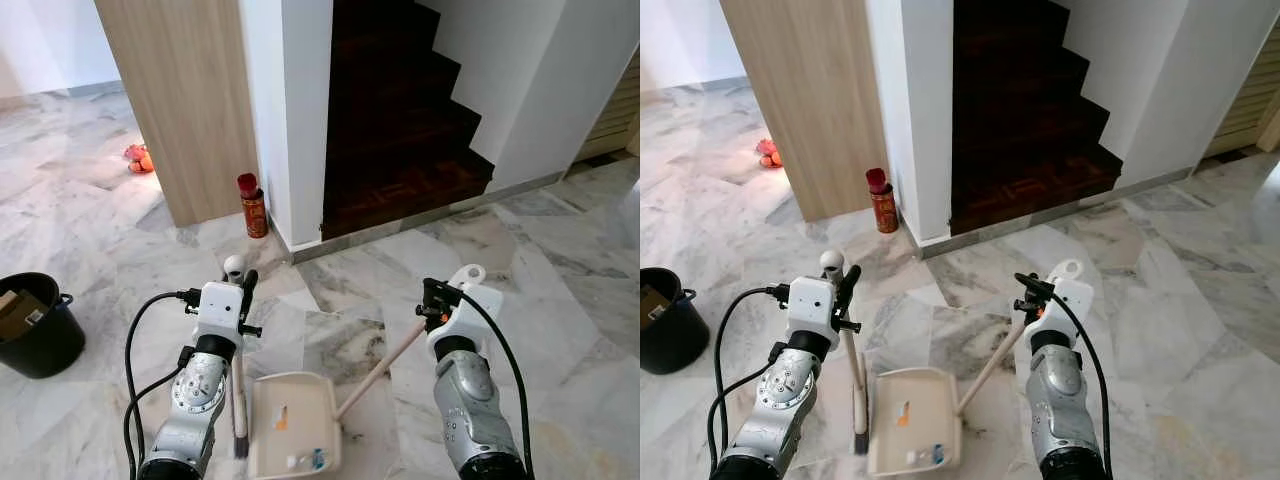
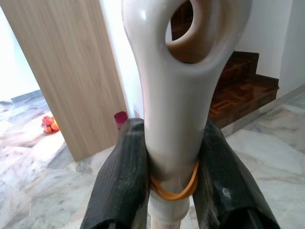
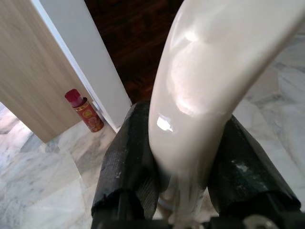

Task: Sweep floor

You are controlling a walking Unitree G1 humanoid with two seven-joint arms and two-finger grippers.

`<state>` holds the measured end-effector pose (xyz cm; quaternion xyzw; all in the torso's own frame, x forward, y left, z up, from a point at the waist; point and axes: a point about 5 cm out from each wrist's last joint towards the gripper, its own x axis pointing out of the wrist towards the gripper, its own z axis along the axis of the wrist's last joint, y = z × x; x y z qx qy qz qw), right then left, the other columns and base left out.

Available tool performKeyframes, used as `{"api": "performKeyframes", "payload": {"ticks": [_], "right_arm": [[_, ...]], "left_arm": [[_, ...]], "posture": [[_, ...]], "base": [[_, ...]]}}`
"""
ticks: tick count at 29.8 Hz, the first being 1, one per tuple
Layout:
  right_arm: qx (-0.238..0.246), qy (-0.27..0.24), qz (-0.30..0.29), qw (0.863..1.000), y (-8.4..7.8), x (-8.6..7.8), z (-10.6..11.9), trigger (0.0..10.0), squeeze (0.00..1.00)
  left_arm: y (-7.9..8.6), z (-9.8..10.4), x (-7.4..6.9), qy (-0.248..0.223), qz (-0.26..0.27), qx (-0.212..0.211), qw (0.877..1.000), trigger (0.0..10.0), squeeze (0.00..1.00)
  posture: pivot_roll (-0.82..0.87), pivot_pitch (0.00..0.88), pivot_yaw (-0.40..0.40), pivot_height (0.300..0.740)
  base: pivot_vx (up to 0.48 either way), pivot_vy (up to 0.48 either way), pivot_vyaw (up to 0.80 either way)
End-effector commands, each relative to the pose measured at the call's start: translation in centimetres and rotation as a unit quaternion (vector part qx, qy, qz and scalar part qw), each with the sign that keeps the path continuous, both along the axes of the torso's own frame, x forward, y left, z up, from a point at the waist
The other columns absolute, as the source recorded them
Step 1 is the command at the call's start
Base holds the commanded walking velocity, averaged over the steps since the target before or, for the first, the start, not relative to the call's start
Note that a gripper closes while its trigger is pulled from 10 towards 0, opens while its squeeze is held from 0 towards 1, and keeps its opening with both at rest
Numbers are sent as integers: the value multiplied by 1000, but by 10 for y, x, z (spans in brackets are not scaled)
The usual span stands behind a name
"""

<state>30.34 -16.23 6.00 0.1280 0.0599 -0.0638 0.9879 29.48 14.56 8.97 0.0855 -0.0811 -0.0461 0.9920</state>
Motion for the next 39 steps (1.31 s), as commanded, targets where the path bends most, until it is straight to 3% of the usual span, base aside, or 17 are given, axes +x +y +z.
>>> {"api": "performKeyframes", "payload": {"ticks": [1, 10, 39], "right_arm": [[23, -30, -3, 999, 2, 9, 16, 10000, 0], [26, -25, 3, 999, 1, 9, 16, 10000, 0], [26, -23, 10, 999, 3, 9, 16, 10000, 0]], "left_arm": [[1, 13, 2, -31, 2, 0, 1000, 10000, 0], [0, 13, 2, -29, 3, -13, 999, 10000, 0], [-1, 13, 2, -28, 1, -12, 1000, 10000, 0]], "posture": [[57, 0, -13, 740], [55, 0, -12, 740], [57, 0, -14, 740]], "base": [[0, 0, 0], [0, 0, 0], [0, 357, 0]]}}
